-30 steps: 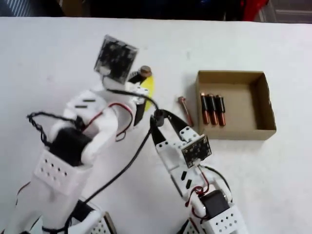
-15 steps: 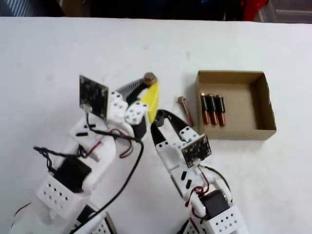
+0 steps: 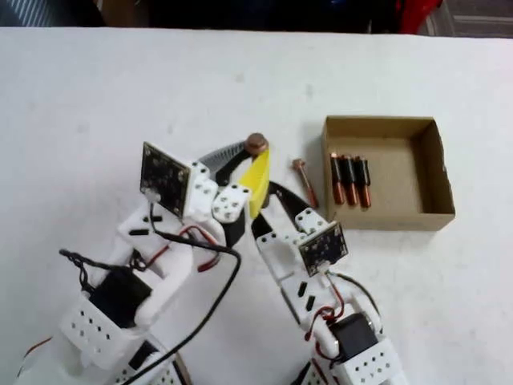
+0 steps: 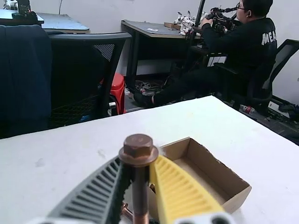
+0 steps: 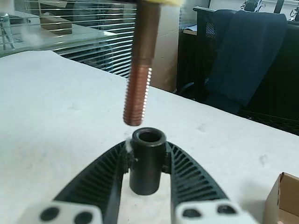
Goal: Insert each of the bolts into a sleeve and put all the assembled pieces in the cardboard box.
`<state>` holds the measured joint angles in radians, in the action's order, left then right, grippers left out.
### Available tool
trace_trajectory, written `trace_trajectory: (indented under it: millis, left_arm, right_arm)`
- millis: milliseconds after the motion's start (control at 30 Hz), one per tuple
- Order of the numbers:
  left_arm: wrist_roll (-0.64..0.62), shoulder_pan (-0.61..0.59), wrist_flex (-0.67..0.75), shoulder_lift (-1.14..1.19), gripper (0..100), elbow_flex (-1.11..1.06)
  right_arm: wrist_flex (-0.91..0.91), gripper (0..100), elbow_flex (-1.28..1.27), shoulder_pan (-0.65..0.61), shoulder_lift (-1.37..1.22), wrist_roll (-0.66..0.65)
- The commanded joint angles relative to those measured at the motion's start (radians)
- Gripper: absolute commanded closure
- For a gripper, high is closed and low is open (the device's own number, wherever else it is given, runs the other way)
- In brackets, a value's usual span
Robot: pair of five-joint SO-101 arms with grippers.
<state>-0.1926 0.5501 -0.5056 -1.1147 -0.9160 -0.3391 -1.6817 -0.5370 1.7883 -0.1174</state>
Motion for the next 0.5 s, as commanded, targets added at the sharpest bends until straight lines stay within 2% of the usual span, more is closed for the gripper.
trace_trajectory:
  millis: [0,233,467]
  left_arm:
    - [0.012,0.004,0.051,-0.031,98,0.008]
    - [0.017,0.004,0.222,-0.039,98,-0.106]
    - [0.017,0.005,0.230,-0.039,98,-0.129]
  right_arm:
    - [-0.002,98.1,-0.009,-0.002,0.004,0.005]
    - [-0.002,98.1,-0.009,-0.002,0.004,0.005]
    - [-0.002,98.1,-0.009,-0.002,0.004,0.005]
